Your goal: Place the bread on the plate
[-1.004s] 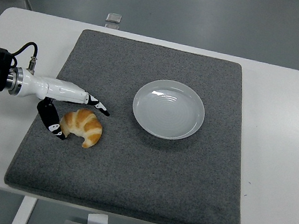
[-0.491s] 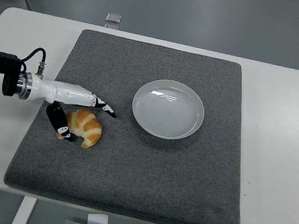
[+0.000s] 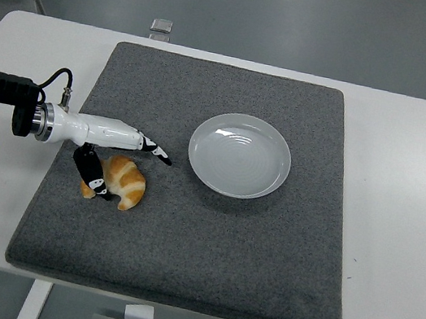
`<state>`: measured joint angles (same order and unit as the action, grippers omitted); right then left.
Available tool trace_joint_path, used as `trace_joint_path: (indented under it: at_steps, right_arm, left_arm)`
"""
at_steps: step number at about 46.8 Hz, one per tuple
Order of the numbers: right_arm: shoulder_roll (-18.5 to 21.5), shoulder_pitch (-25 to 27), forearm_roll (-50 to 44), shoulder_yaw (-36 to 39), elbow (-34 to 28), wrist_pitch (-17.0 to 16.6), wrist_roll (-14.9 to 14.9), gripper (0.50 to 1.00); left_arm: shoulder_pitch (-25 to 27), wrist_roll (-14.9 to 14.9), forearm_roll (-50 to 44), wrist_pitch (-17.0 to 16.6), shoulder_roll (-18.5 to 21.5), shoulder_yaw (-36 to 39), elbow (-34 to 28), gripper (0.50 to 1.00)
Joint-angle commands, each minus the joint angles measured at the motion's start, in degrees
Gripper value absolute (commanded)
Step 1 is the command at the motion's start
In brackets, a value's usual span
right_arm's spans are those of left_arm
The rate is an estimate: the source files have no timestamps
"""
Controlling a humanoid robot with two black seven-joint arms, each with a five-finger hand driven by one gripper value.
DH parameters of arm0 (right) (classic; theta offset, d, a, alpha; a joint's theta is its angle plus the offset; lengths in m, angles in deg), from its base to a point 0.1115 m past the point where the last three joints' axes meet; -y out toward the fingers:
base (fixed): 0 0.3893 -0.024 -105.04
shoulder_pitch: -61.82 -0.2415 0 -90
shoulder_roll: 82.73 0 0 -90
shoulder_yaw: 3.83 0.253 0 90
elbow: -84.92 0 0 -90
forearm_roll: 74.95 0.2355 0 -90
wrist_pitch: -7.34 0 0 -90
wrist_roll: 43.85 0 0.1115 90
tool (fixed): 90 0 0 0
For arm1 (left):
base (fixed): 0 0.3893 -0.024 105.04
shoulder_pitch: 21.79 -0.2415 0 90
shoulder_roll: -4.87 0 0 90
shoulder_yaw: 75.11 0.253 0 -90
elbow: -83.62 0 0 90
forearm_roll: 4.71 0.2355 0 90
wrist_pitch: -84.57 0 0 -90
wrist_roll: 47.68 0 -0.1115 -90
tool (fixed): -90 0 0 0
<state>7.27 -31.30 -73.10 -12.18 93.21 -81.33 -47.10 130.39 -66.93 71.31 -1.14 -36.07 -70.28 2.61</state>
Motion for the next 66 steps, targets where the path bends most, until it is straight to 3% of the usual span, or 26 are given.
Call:
trace_joint_path:
  at_steps: [1,7,15,18,42,66]
  right_arm:
    - [0.0,-0.04,0.0,0.0,-0.03,-0.01,0.0,0.93]
    - [0.0,-0.04,0.0,0.0,-0.03,-0.01,0.0,0.93]
    - [0.0,-0.04,0.0,0.0,-0.03,0.08,0.0,0.93]
    - [0.0,-0.04,0.0,0.0,-0.03,-0.01,0.0,0.93]
    - [0.0,-0.04,0.0,0.0,-0.03,-0.01,0.0,0.93]
    - [0.0,-0.04,0.0,0.0,0.06,-0.01,0.0,0.93]
  left_arm:
    - [-0.21,0.0,0.0,0.02,-0.1,0.01,0.06,1.0]
    - [-0.47,-0.08,0.52,-0.07,-0.36,0.09,0.15,0.99]
    - [-0.56,-0.08,3.07,-0.25,-0.27,0.09,0.15,0.898]
    - [-0.48,-0.08,3.86,-1.04,-0.27,0.09,0.41,0.887]
    - [-0.39,-0.08,5.71,-3.15,-0.28,0.01,1.03,0.501]
    - [-0.04,-0.17,6.59,-4.99,-0.63,-0.52,2.17,0.5]
